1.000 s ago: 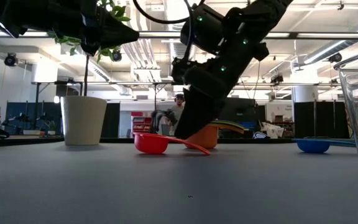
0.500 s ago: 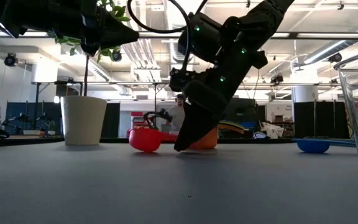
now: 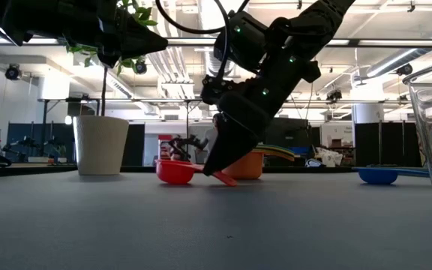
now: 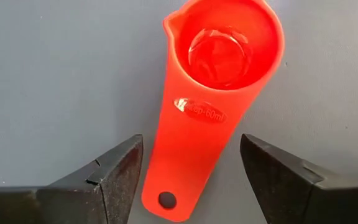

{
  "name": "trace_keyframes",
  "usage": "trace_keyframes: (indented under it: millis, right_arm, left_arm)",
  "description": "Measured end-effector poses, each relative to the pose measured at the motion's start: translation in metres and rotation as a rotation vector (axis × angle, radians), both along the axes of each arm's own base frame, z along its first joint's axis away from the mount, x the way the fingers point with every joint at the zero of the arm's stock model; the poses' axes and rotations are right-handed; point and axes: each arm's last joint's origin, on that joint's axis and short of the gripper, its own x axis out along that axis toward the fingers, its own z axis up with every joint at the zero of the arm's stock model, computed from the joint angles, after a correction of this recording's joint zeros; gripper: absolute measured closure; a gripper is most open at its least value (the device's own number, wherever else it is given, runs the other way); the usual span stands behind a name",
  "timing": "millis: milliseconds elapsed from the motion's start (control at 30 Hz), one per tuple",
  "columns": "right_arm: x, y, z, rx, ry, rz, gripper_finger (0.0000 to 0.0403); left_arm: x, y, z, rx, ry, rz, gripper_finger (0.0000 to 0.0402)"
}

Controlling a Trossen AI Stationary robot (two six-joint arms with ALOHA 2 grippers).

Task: Nest measuring cups in basket
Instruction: Stack the red nest measuring cup into the light blue nest measuring cup

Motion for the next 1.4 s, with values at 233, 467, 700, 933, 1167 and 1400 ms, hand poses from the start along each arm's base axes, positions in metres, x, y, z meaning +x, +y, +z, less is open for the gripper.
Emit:
trace_keyframes:
  millis: [233, 467, 700, 933, 1167, 1400]
  right_arm:
    - [0.000, 0.000, 0.000, 0.040, -0.006, -0.048, 0.0158]
    - [0.003, 0.000, -0.009, 0.035, 0.000, -0.055, 0.0168]
    - [0.003, -0.001, -0.011, -0.018, 0.005, -0.069, 0.0204]
    - [0.001, -0.001, 0.001, -0.046, -0.017, -0.037, 0.0263]
    - [-0.003, -0.001, 0.013, -0.055, -0.018, -0.026, 0.0263]
    - [-0.016, -0.010, 0.046, -0.093, -0.039, -0.003, 0.0260]
  left_arm:
    - [0.000, 0.000, 0.000, 0.000, 0.000, 0.000, 0.0361]
    - [0.000, 0.000, 0.000, 0.000, 0.000, 0.001, 0.0361]
    - [0.000, 0.001, 0.000, 0.004, -0.002, 0.029, 0.0361]
    - [0.000, 0.001, 0.000, 0.004, -0.002, 0.029, 0.0361]
    - [0.000, 0.001, 0.000, 0.004, -0.002, 0.029, 0.0361]
    - [0.000, 0.001, 0.000, 0.004, -0.002, 0.029, 0.0361]
